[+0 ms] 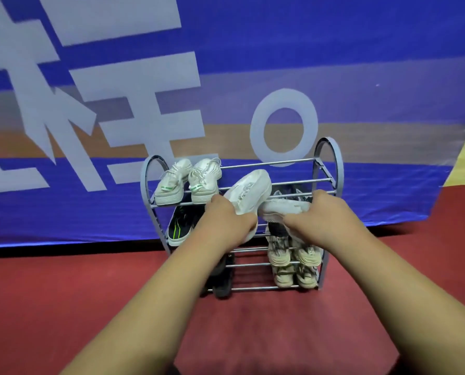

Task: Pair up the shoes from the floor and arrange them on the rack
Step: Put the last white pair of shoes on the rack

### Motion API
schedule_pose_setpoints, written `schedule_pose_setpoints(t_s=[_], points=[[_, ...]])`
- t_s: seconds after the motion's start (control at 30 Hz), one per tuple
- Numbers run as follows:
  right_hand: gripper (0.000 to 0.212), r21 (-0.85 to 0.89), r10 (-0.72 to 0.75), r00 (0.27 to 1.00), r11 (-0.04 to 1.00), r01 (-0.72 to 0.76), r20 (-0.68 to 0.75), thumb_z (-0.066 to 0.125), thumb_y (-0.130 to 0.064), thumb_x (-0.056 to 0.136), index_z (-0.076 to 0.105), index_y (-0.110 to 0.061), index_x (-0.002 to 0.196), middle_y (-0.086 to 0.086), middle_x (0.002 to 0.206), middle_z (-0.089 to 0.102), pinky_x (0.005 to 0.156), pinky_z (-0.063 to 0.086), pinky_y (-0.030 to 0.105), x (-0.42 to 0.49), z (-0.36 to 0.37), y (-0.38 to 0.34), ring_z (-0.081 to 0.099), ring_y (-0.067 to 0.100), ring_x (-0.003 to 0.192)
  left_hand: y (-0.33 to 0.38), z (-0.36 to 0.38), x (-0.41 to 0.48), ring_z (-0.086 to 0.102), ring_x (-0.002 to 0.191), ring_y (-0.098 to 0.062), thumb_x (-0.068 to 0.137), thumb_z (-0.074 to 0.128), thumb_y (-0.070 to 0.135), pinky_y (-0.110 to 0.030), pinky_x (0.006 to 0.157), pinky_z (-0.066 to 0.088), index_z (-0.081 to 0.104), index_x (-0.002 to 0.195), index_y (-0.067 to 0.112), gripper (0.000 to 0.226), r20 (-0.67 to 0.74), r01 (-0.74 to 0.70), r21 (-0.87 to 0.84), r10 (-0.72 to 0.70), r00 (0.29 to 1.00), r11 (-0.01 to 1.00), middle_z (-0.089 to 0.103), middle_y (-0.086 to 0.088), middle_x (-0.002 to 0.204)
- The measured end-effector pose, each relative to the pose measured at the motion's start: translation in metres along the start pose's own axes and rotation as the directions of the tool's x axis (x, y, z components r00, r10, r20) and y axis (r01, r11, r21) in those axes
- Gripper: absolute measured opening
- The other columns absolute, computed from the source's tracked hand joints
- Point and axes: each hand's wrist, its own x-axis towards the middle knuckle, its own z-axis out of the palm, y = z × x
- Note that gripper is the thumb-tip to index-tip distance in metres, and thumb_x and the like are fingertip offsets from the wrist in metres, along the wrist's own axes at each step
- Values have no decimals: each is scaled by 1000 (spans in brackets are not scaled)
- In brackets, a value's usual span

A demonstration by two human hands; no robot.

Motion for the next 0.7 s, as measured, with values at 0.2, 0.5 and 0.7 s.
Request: schedule_pose_setpoints(t_s=[0.2, 0.5, 0.7], points=[[40, 34, 14, 999, 999, -12, -52, 72, -44, 74, 58, -10, 89, 3, 84, 64, 60, 48, 32, 12, -33, 2, 60, 20, 72, 28, 17, 27, 66, 88, -32, 78, 68, 37, -31, 59, 38, 55, 115, 0, 54, -54, -23, -58, 20, 998, 998, 66, -18, 108], [41, 240, 8, 977, 970, 44, -211, 72, -40, 72, 52, -16, 99, -5, 88, 60, 54, 40, 31, 76, -5, 12, 57, 15, 73, 60, 49, 88, 66, 91, -40, 76, 65, 41, -39, 65, 46, 57, 122, -7, 67, -142, -58, -95, 44, 989, 994, 65, -27, 119], [50, 254, -8, 952, 963, 89, -305, 68, -37, 73, 58, -15, 116, 3, 105, 63, 57, 39, 30, 140, 14, 29, 61, 27, 90, 68, 77, 133, 54, 93, -30, 92, 66, 32, -36, 72, 40, 43, 134, -4, 60, -168, -38, -74, 26, 985, 997, 51, -19, 132]])
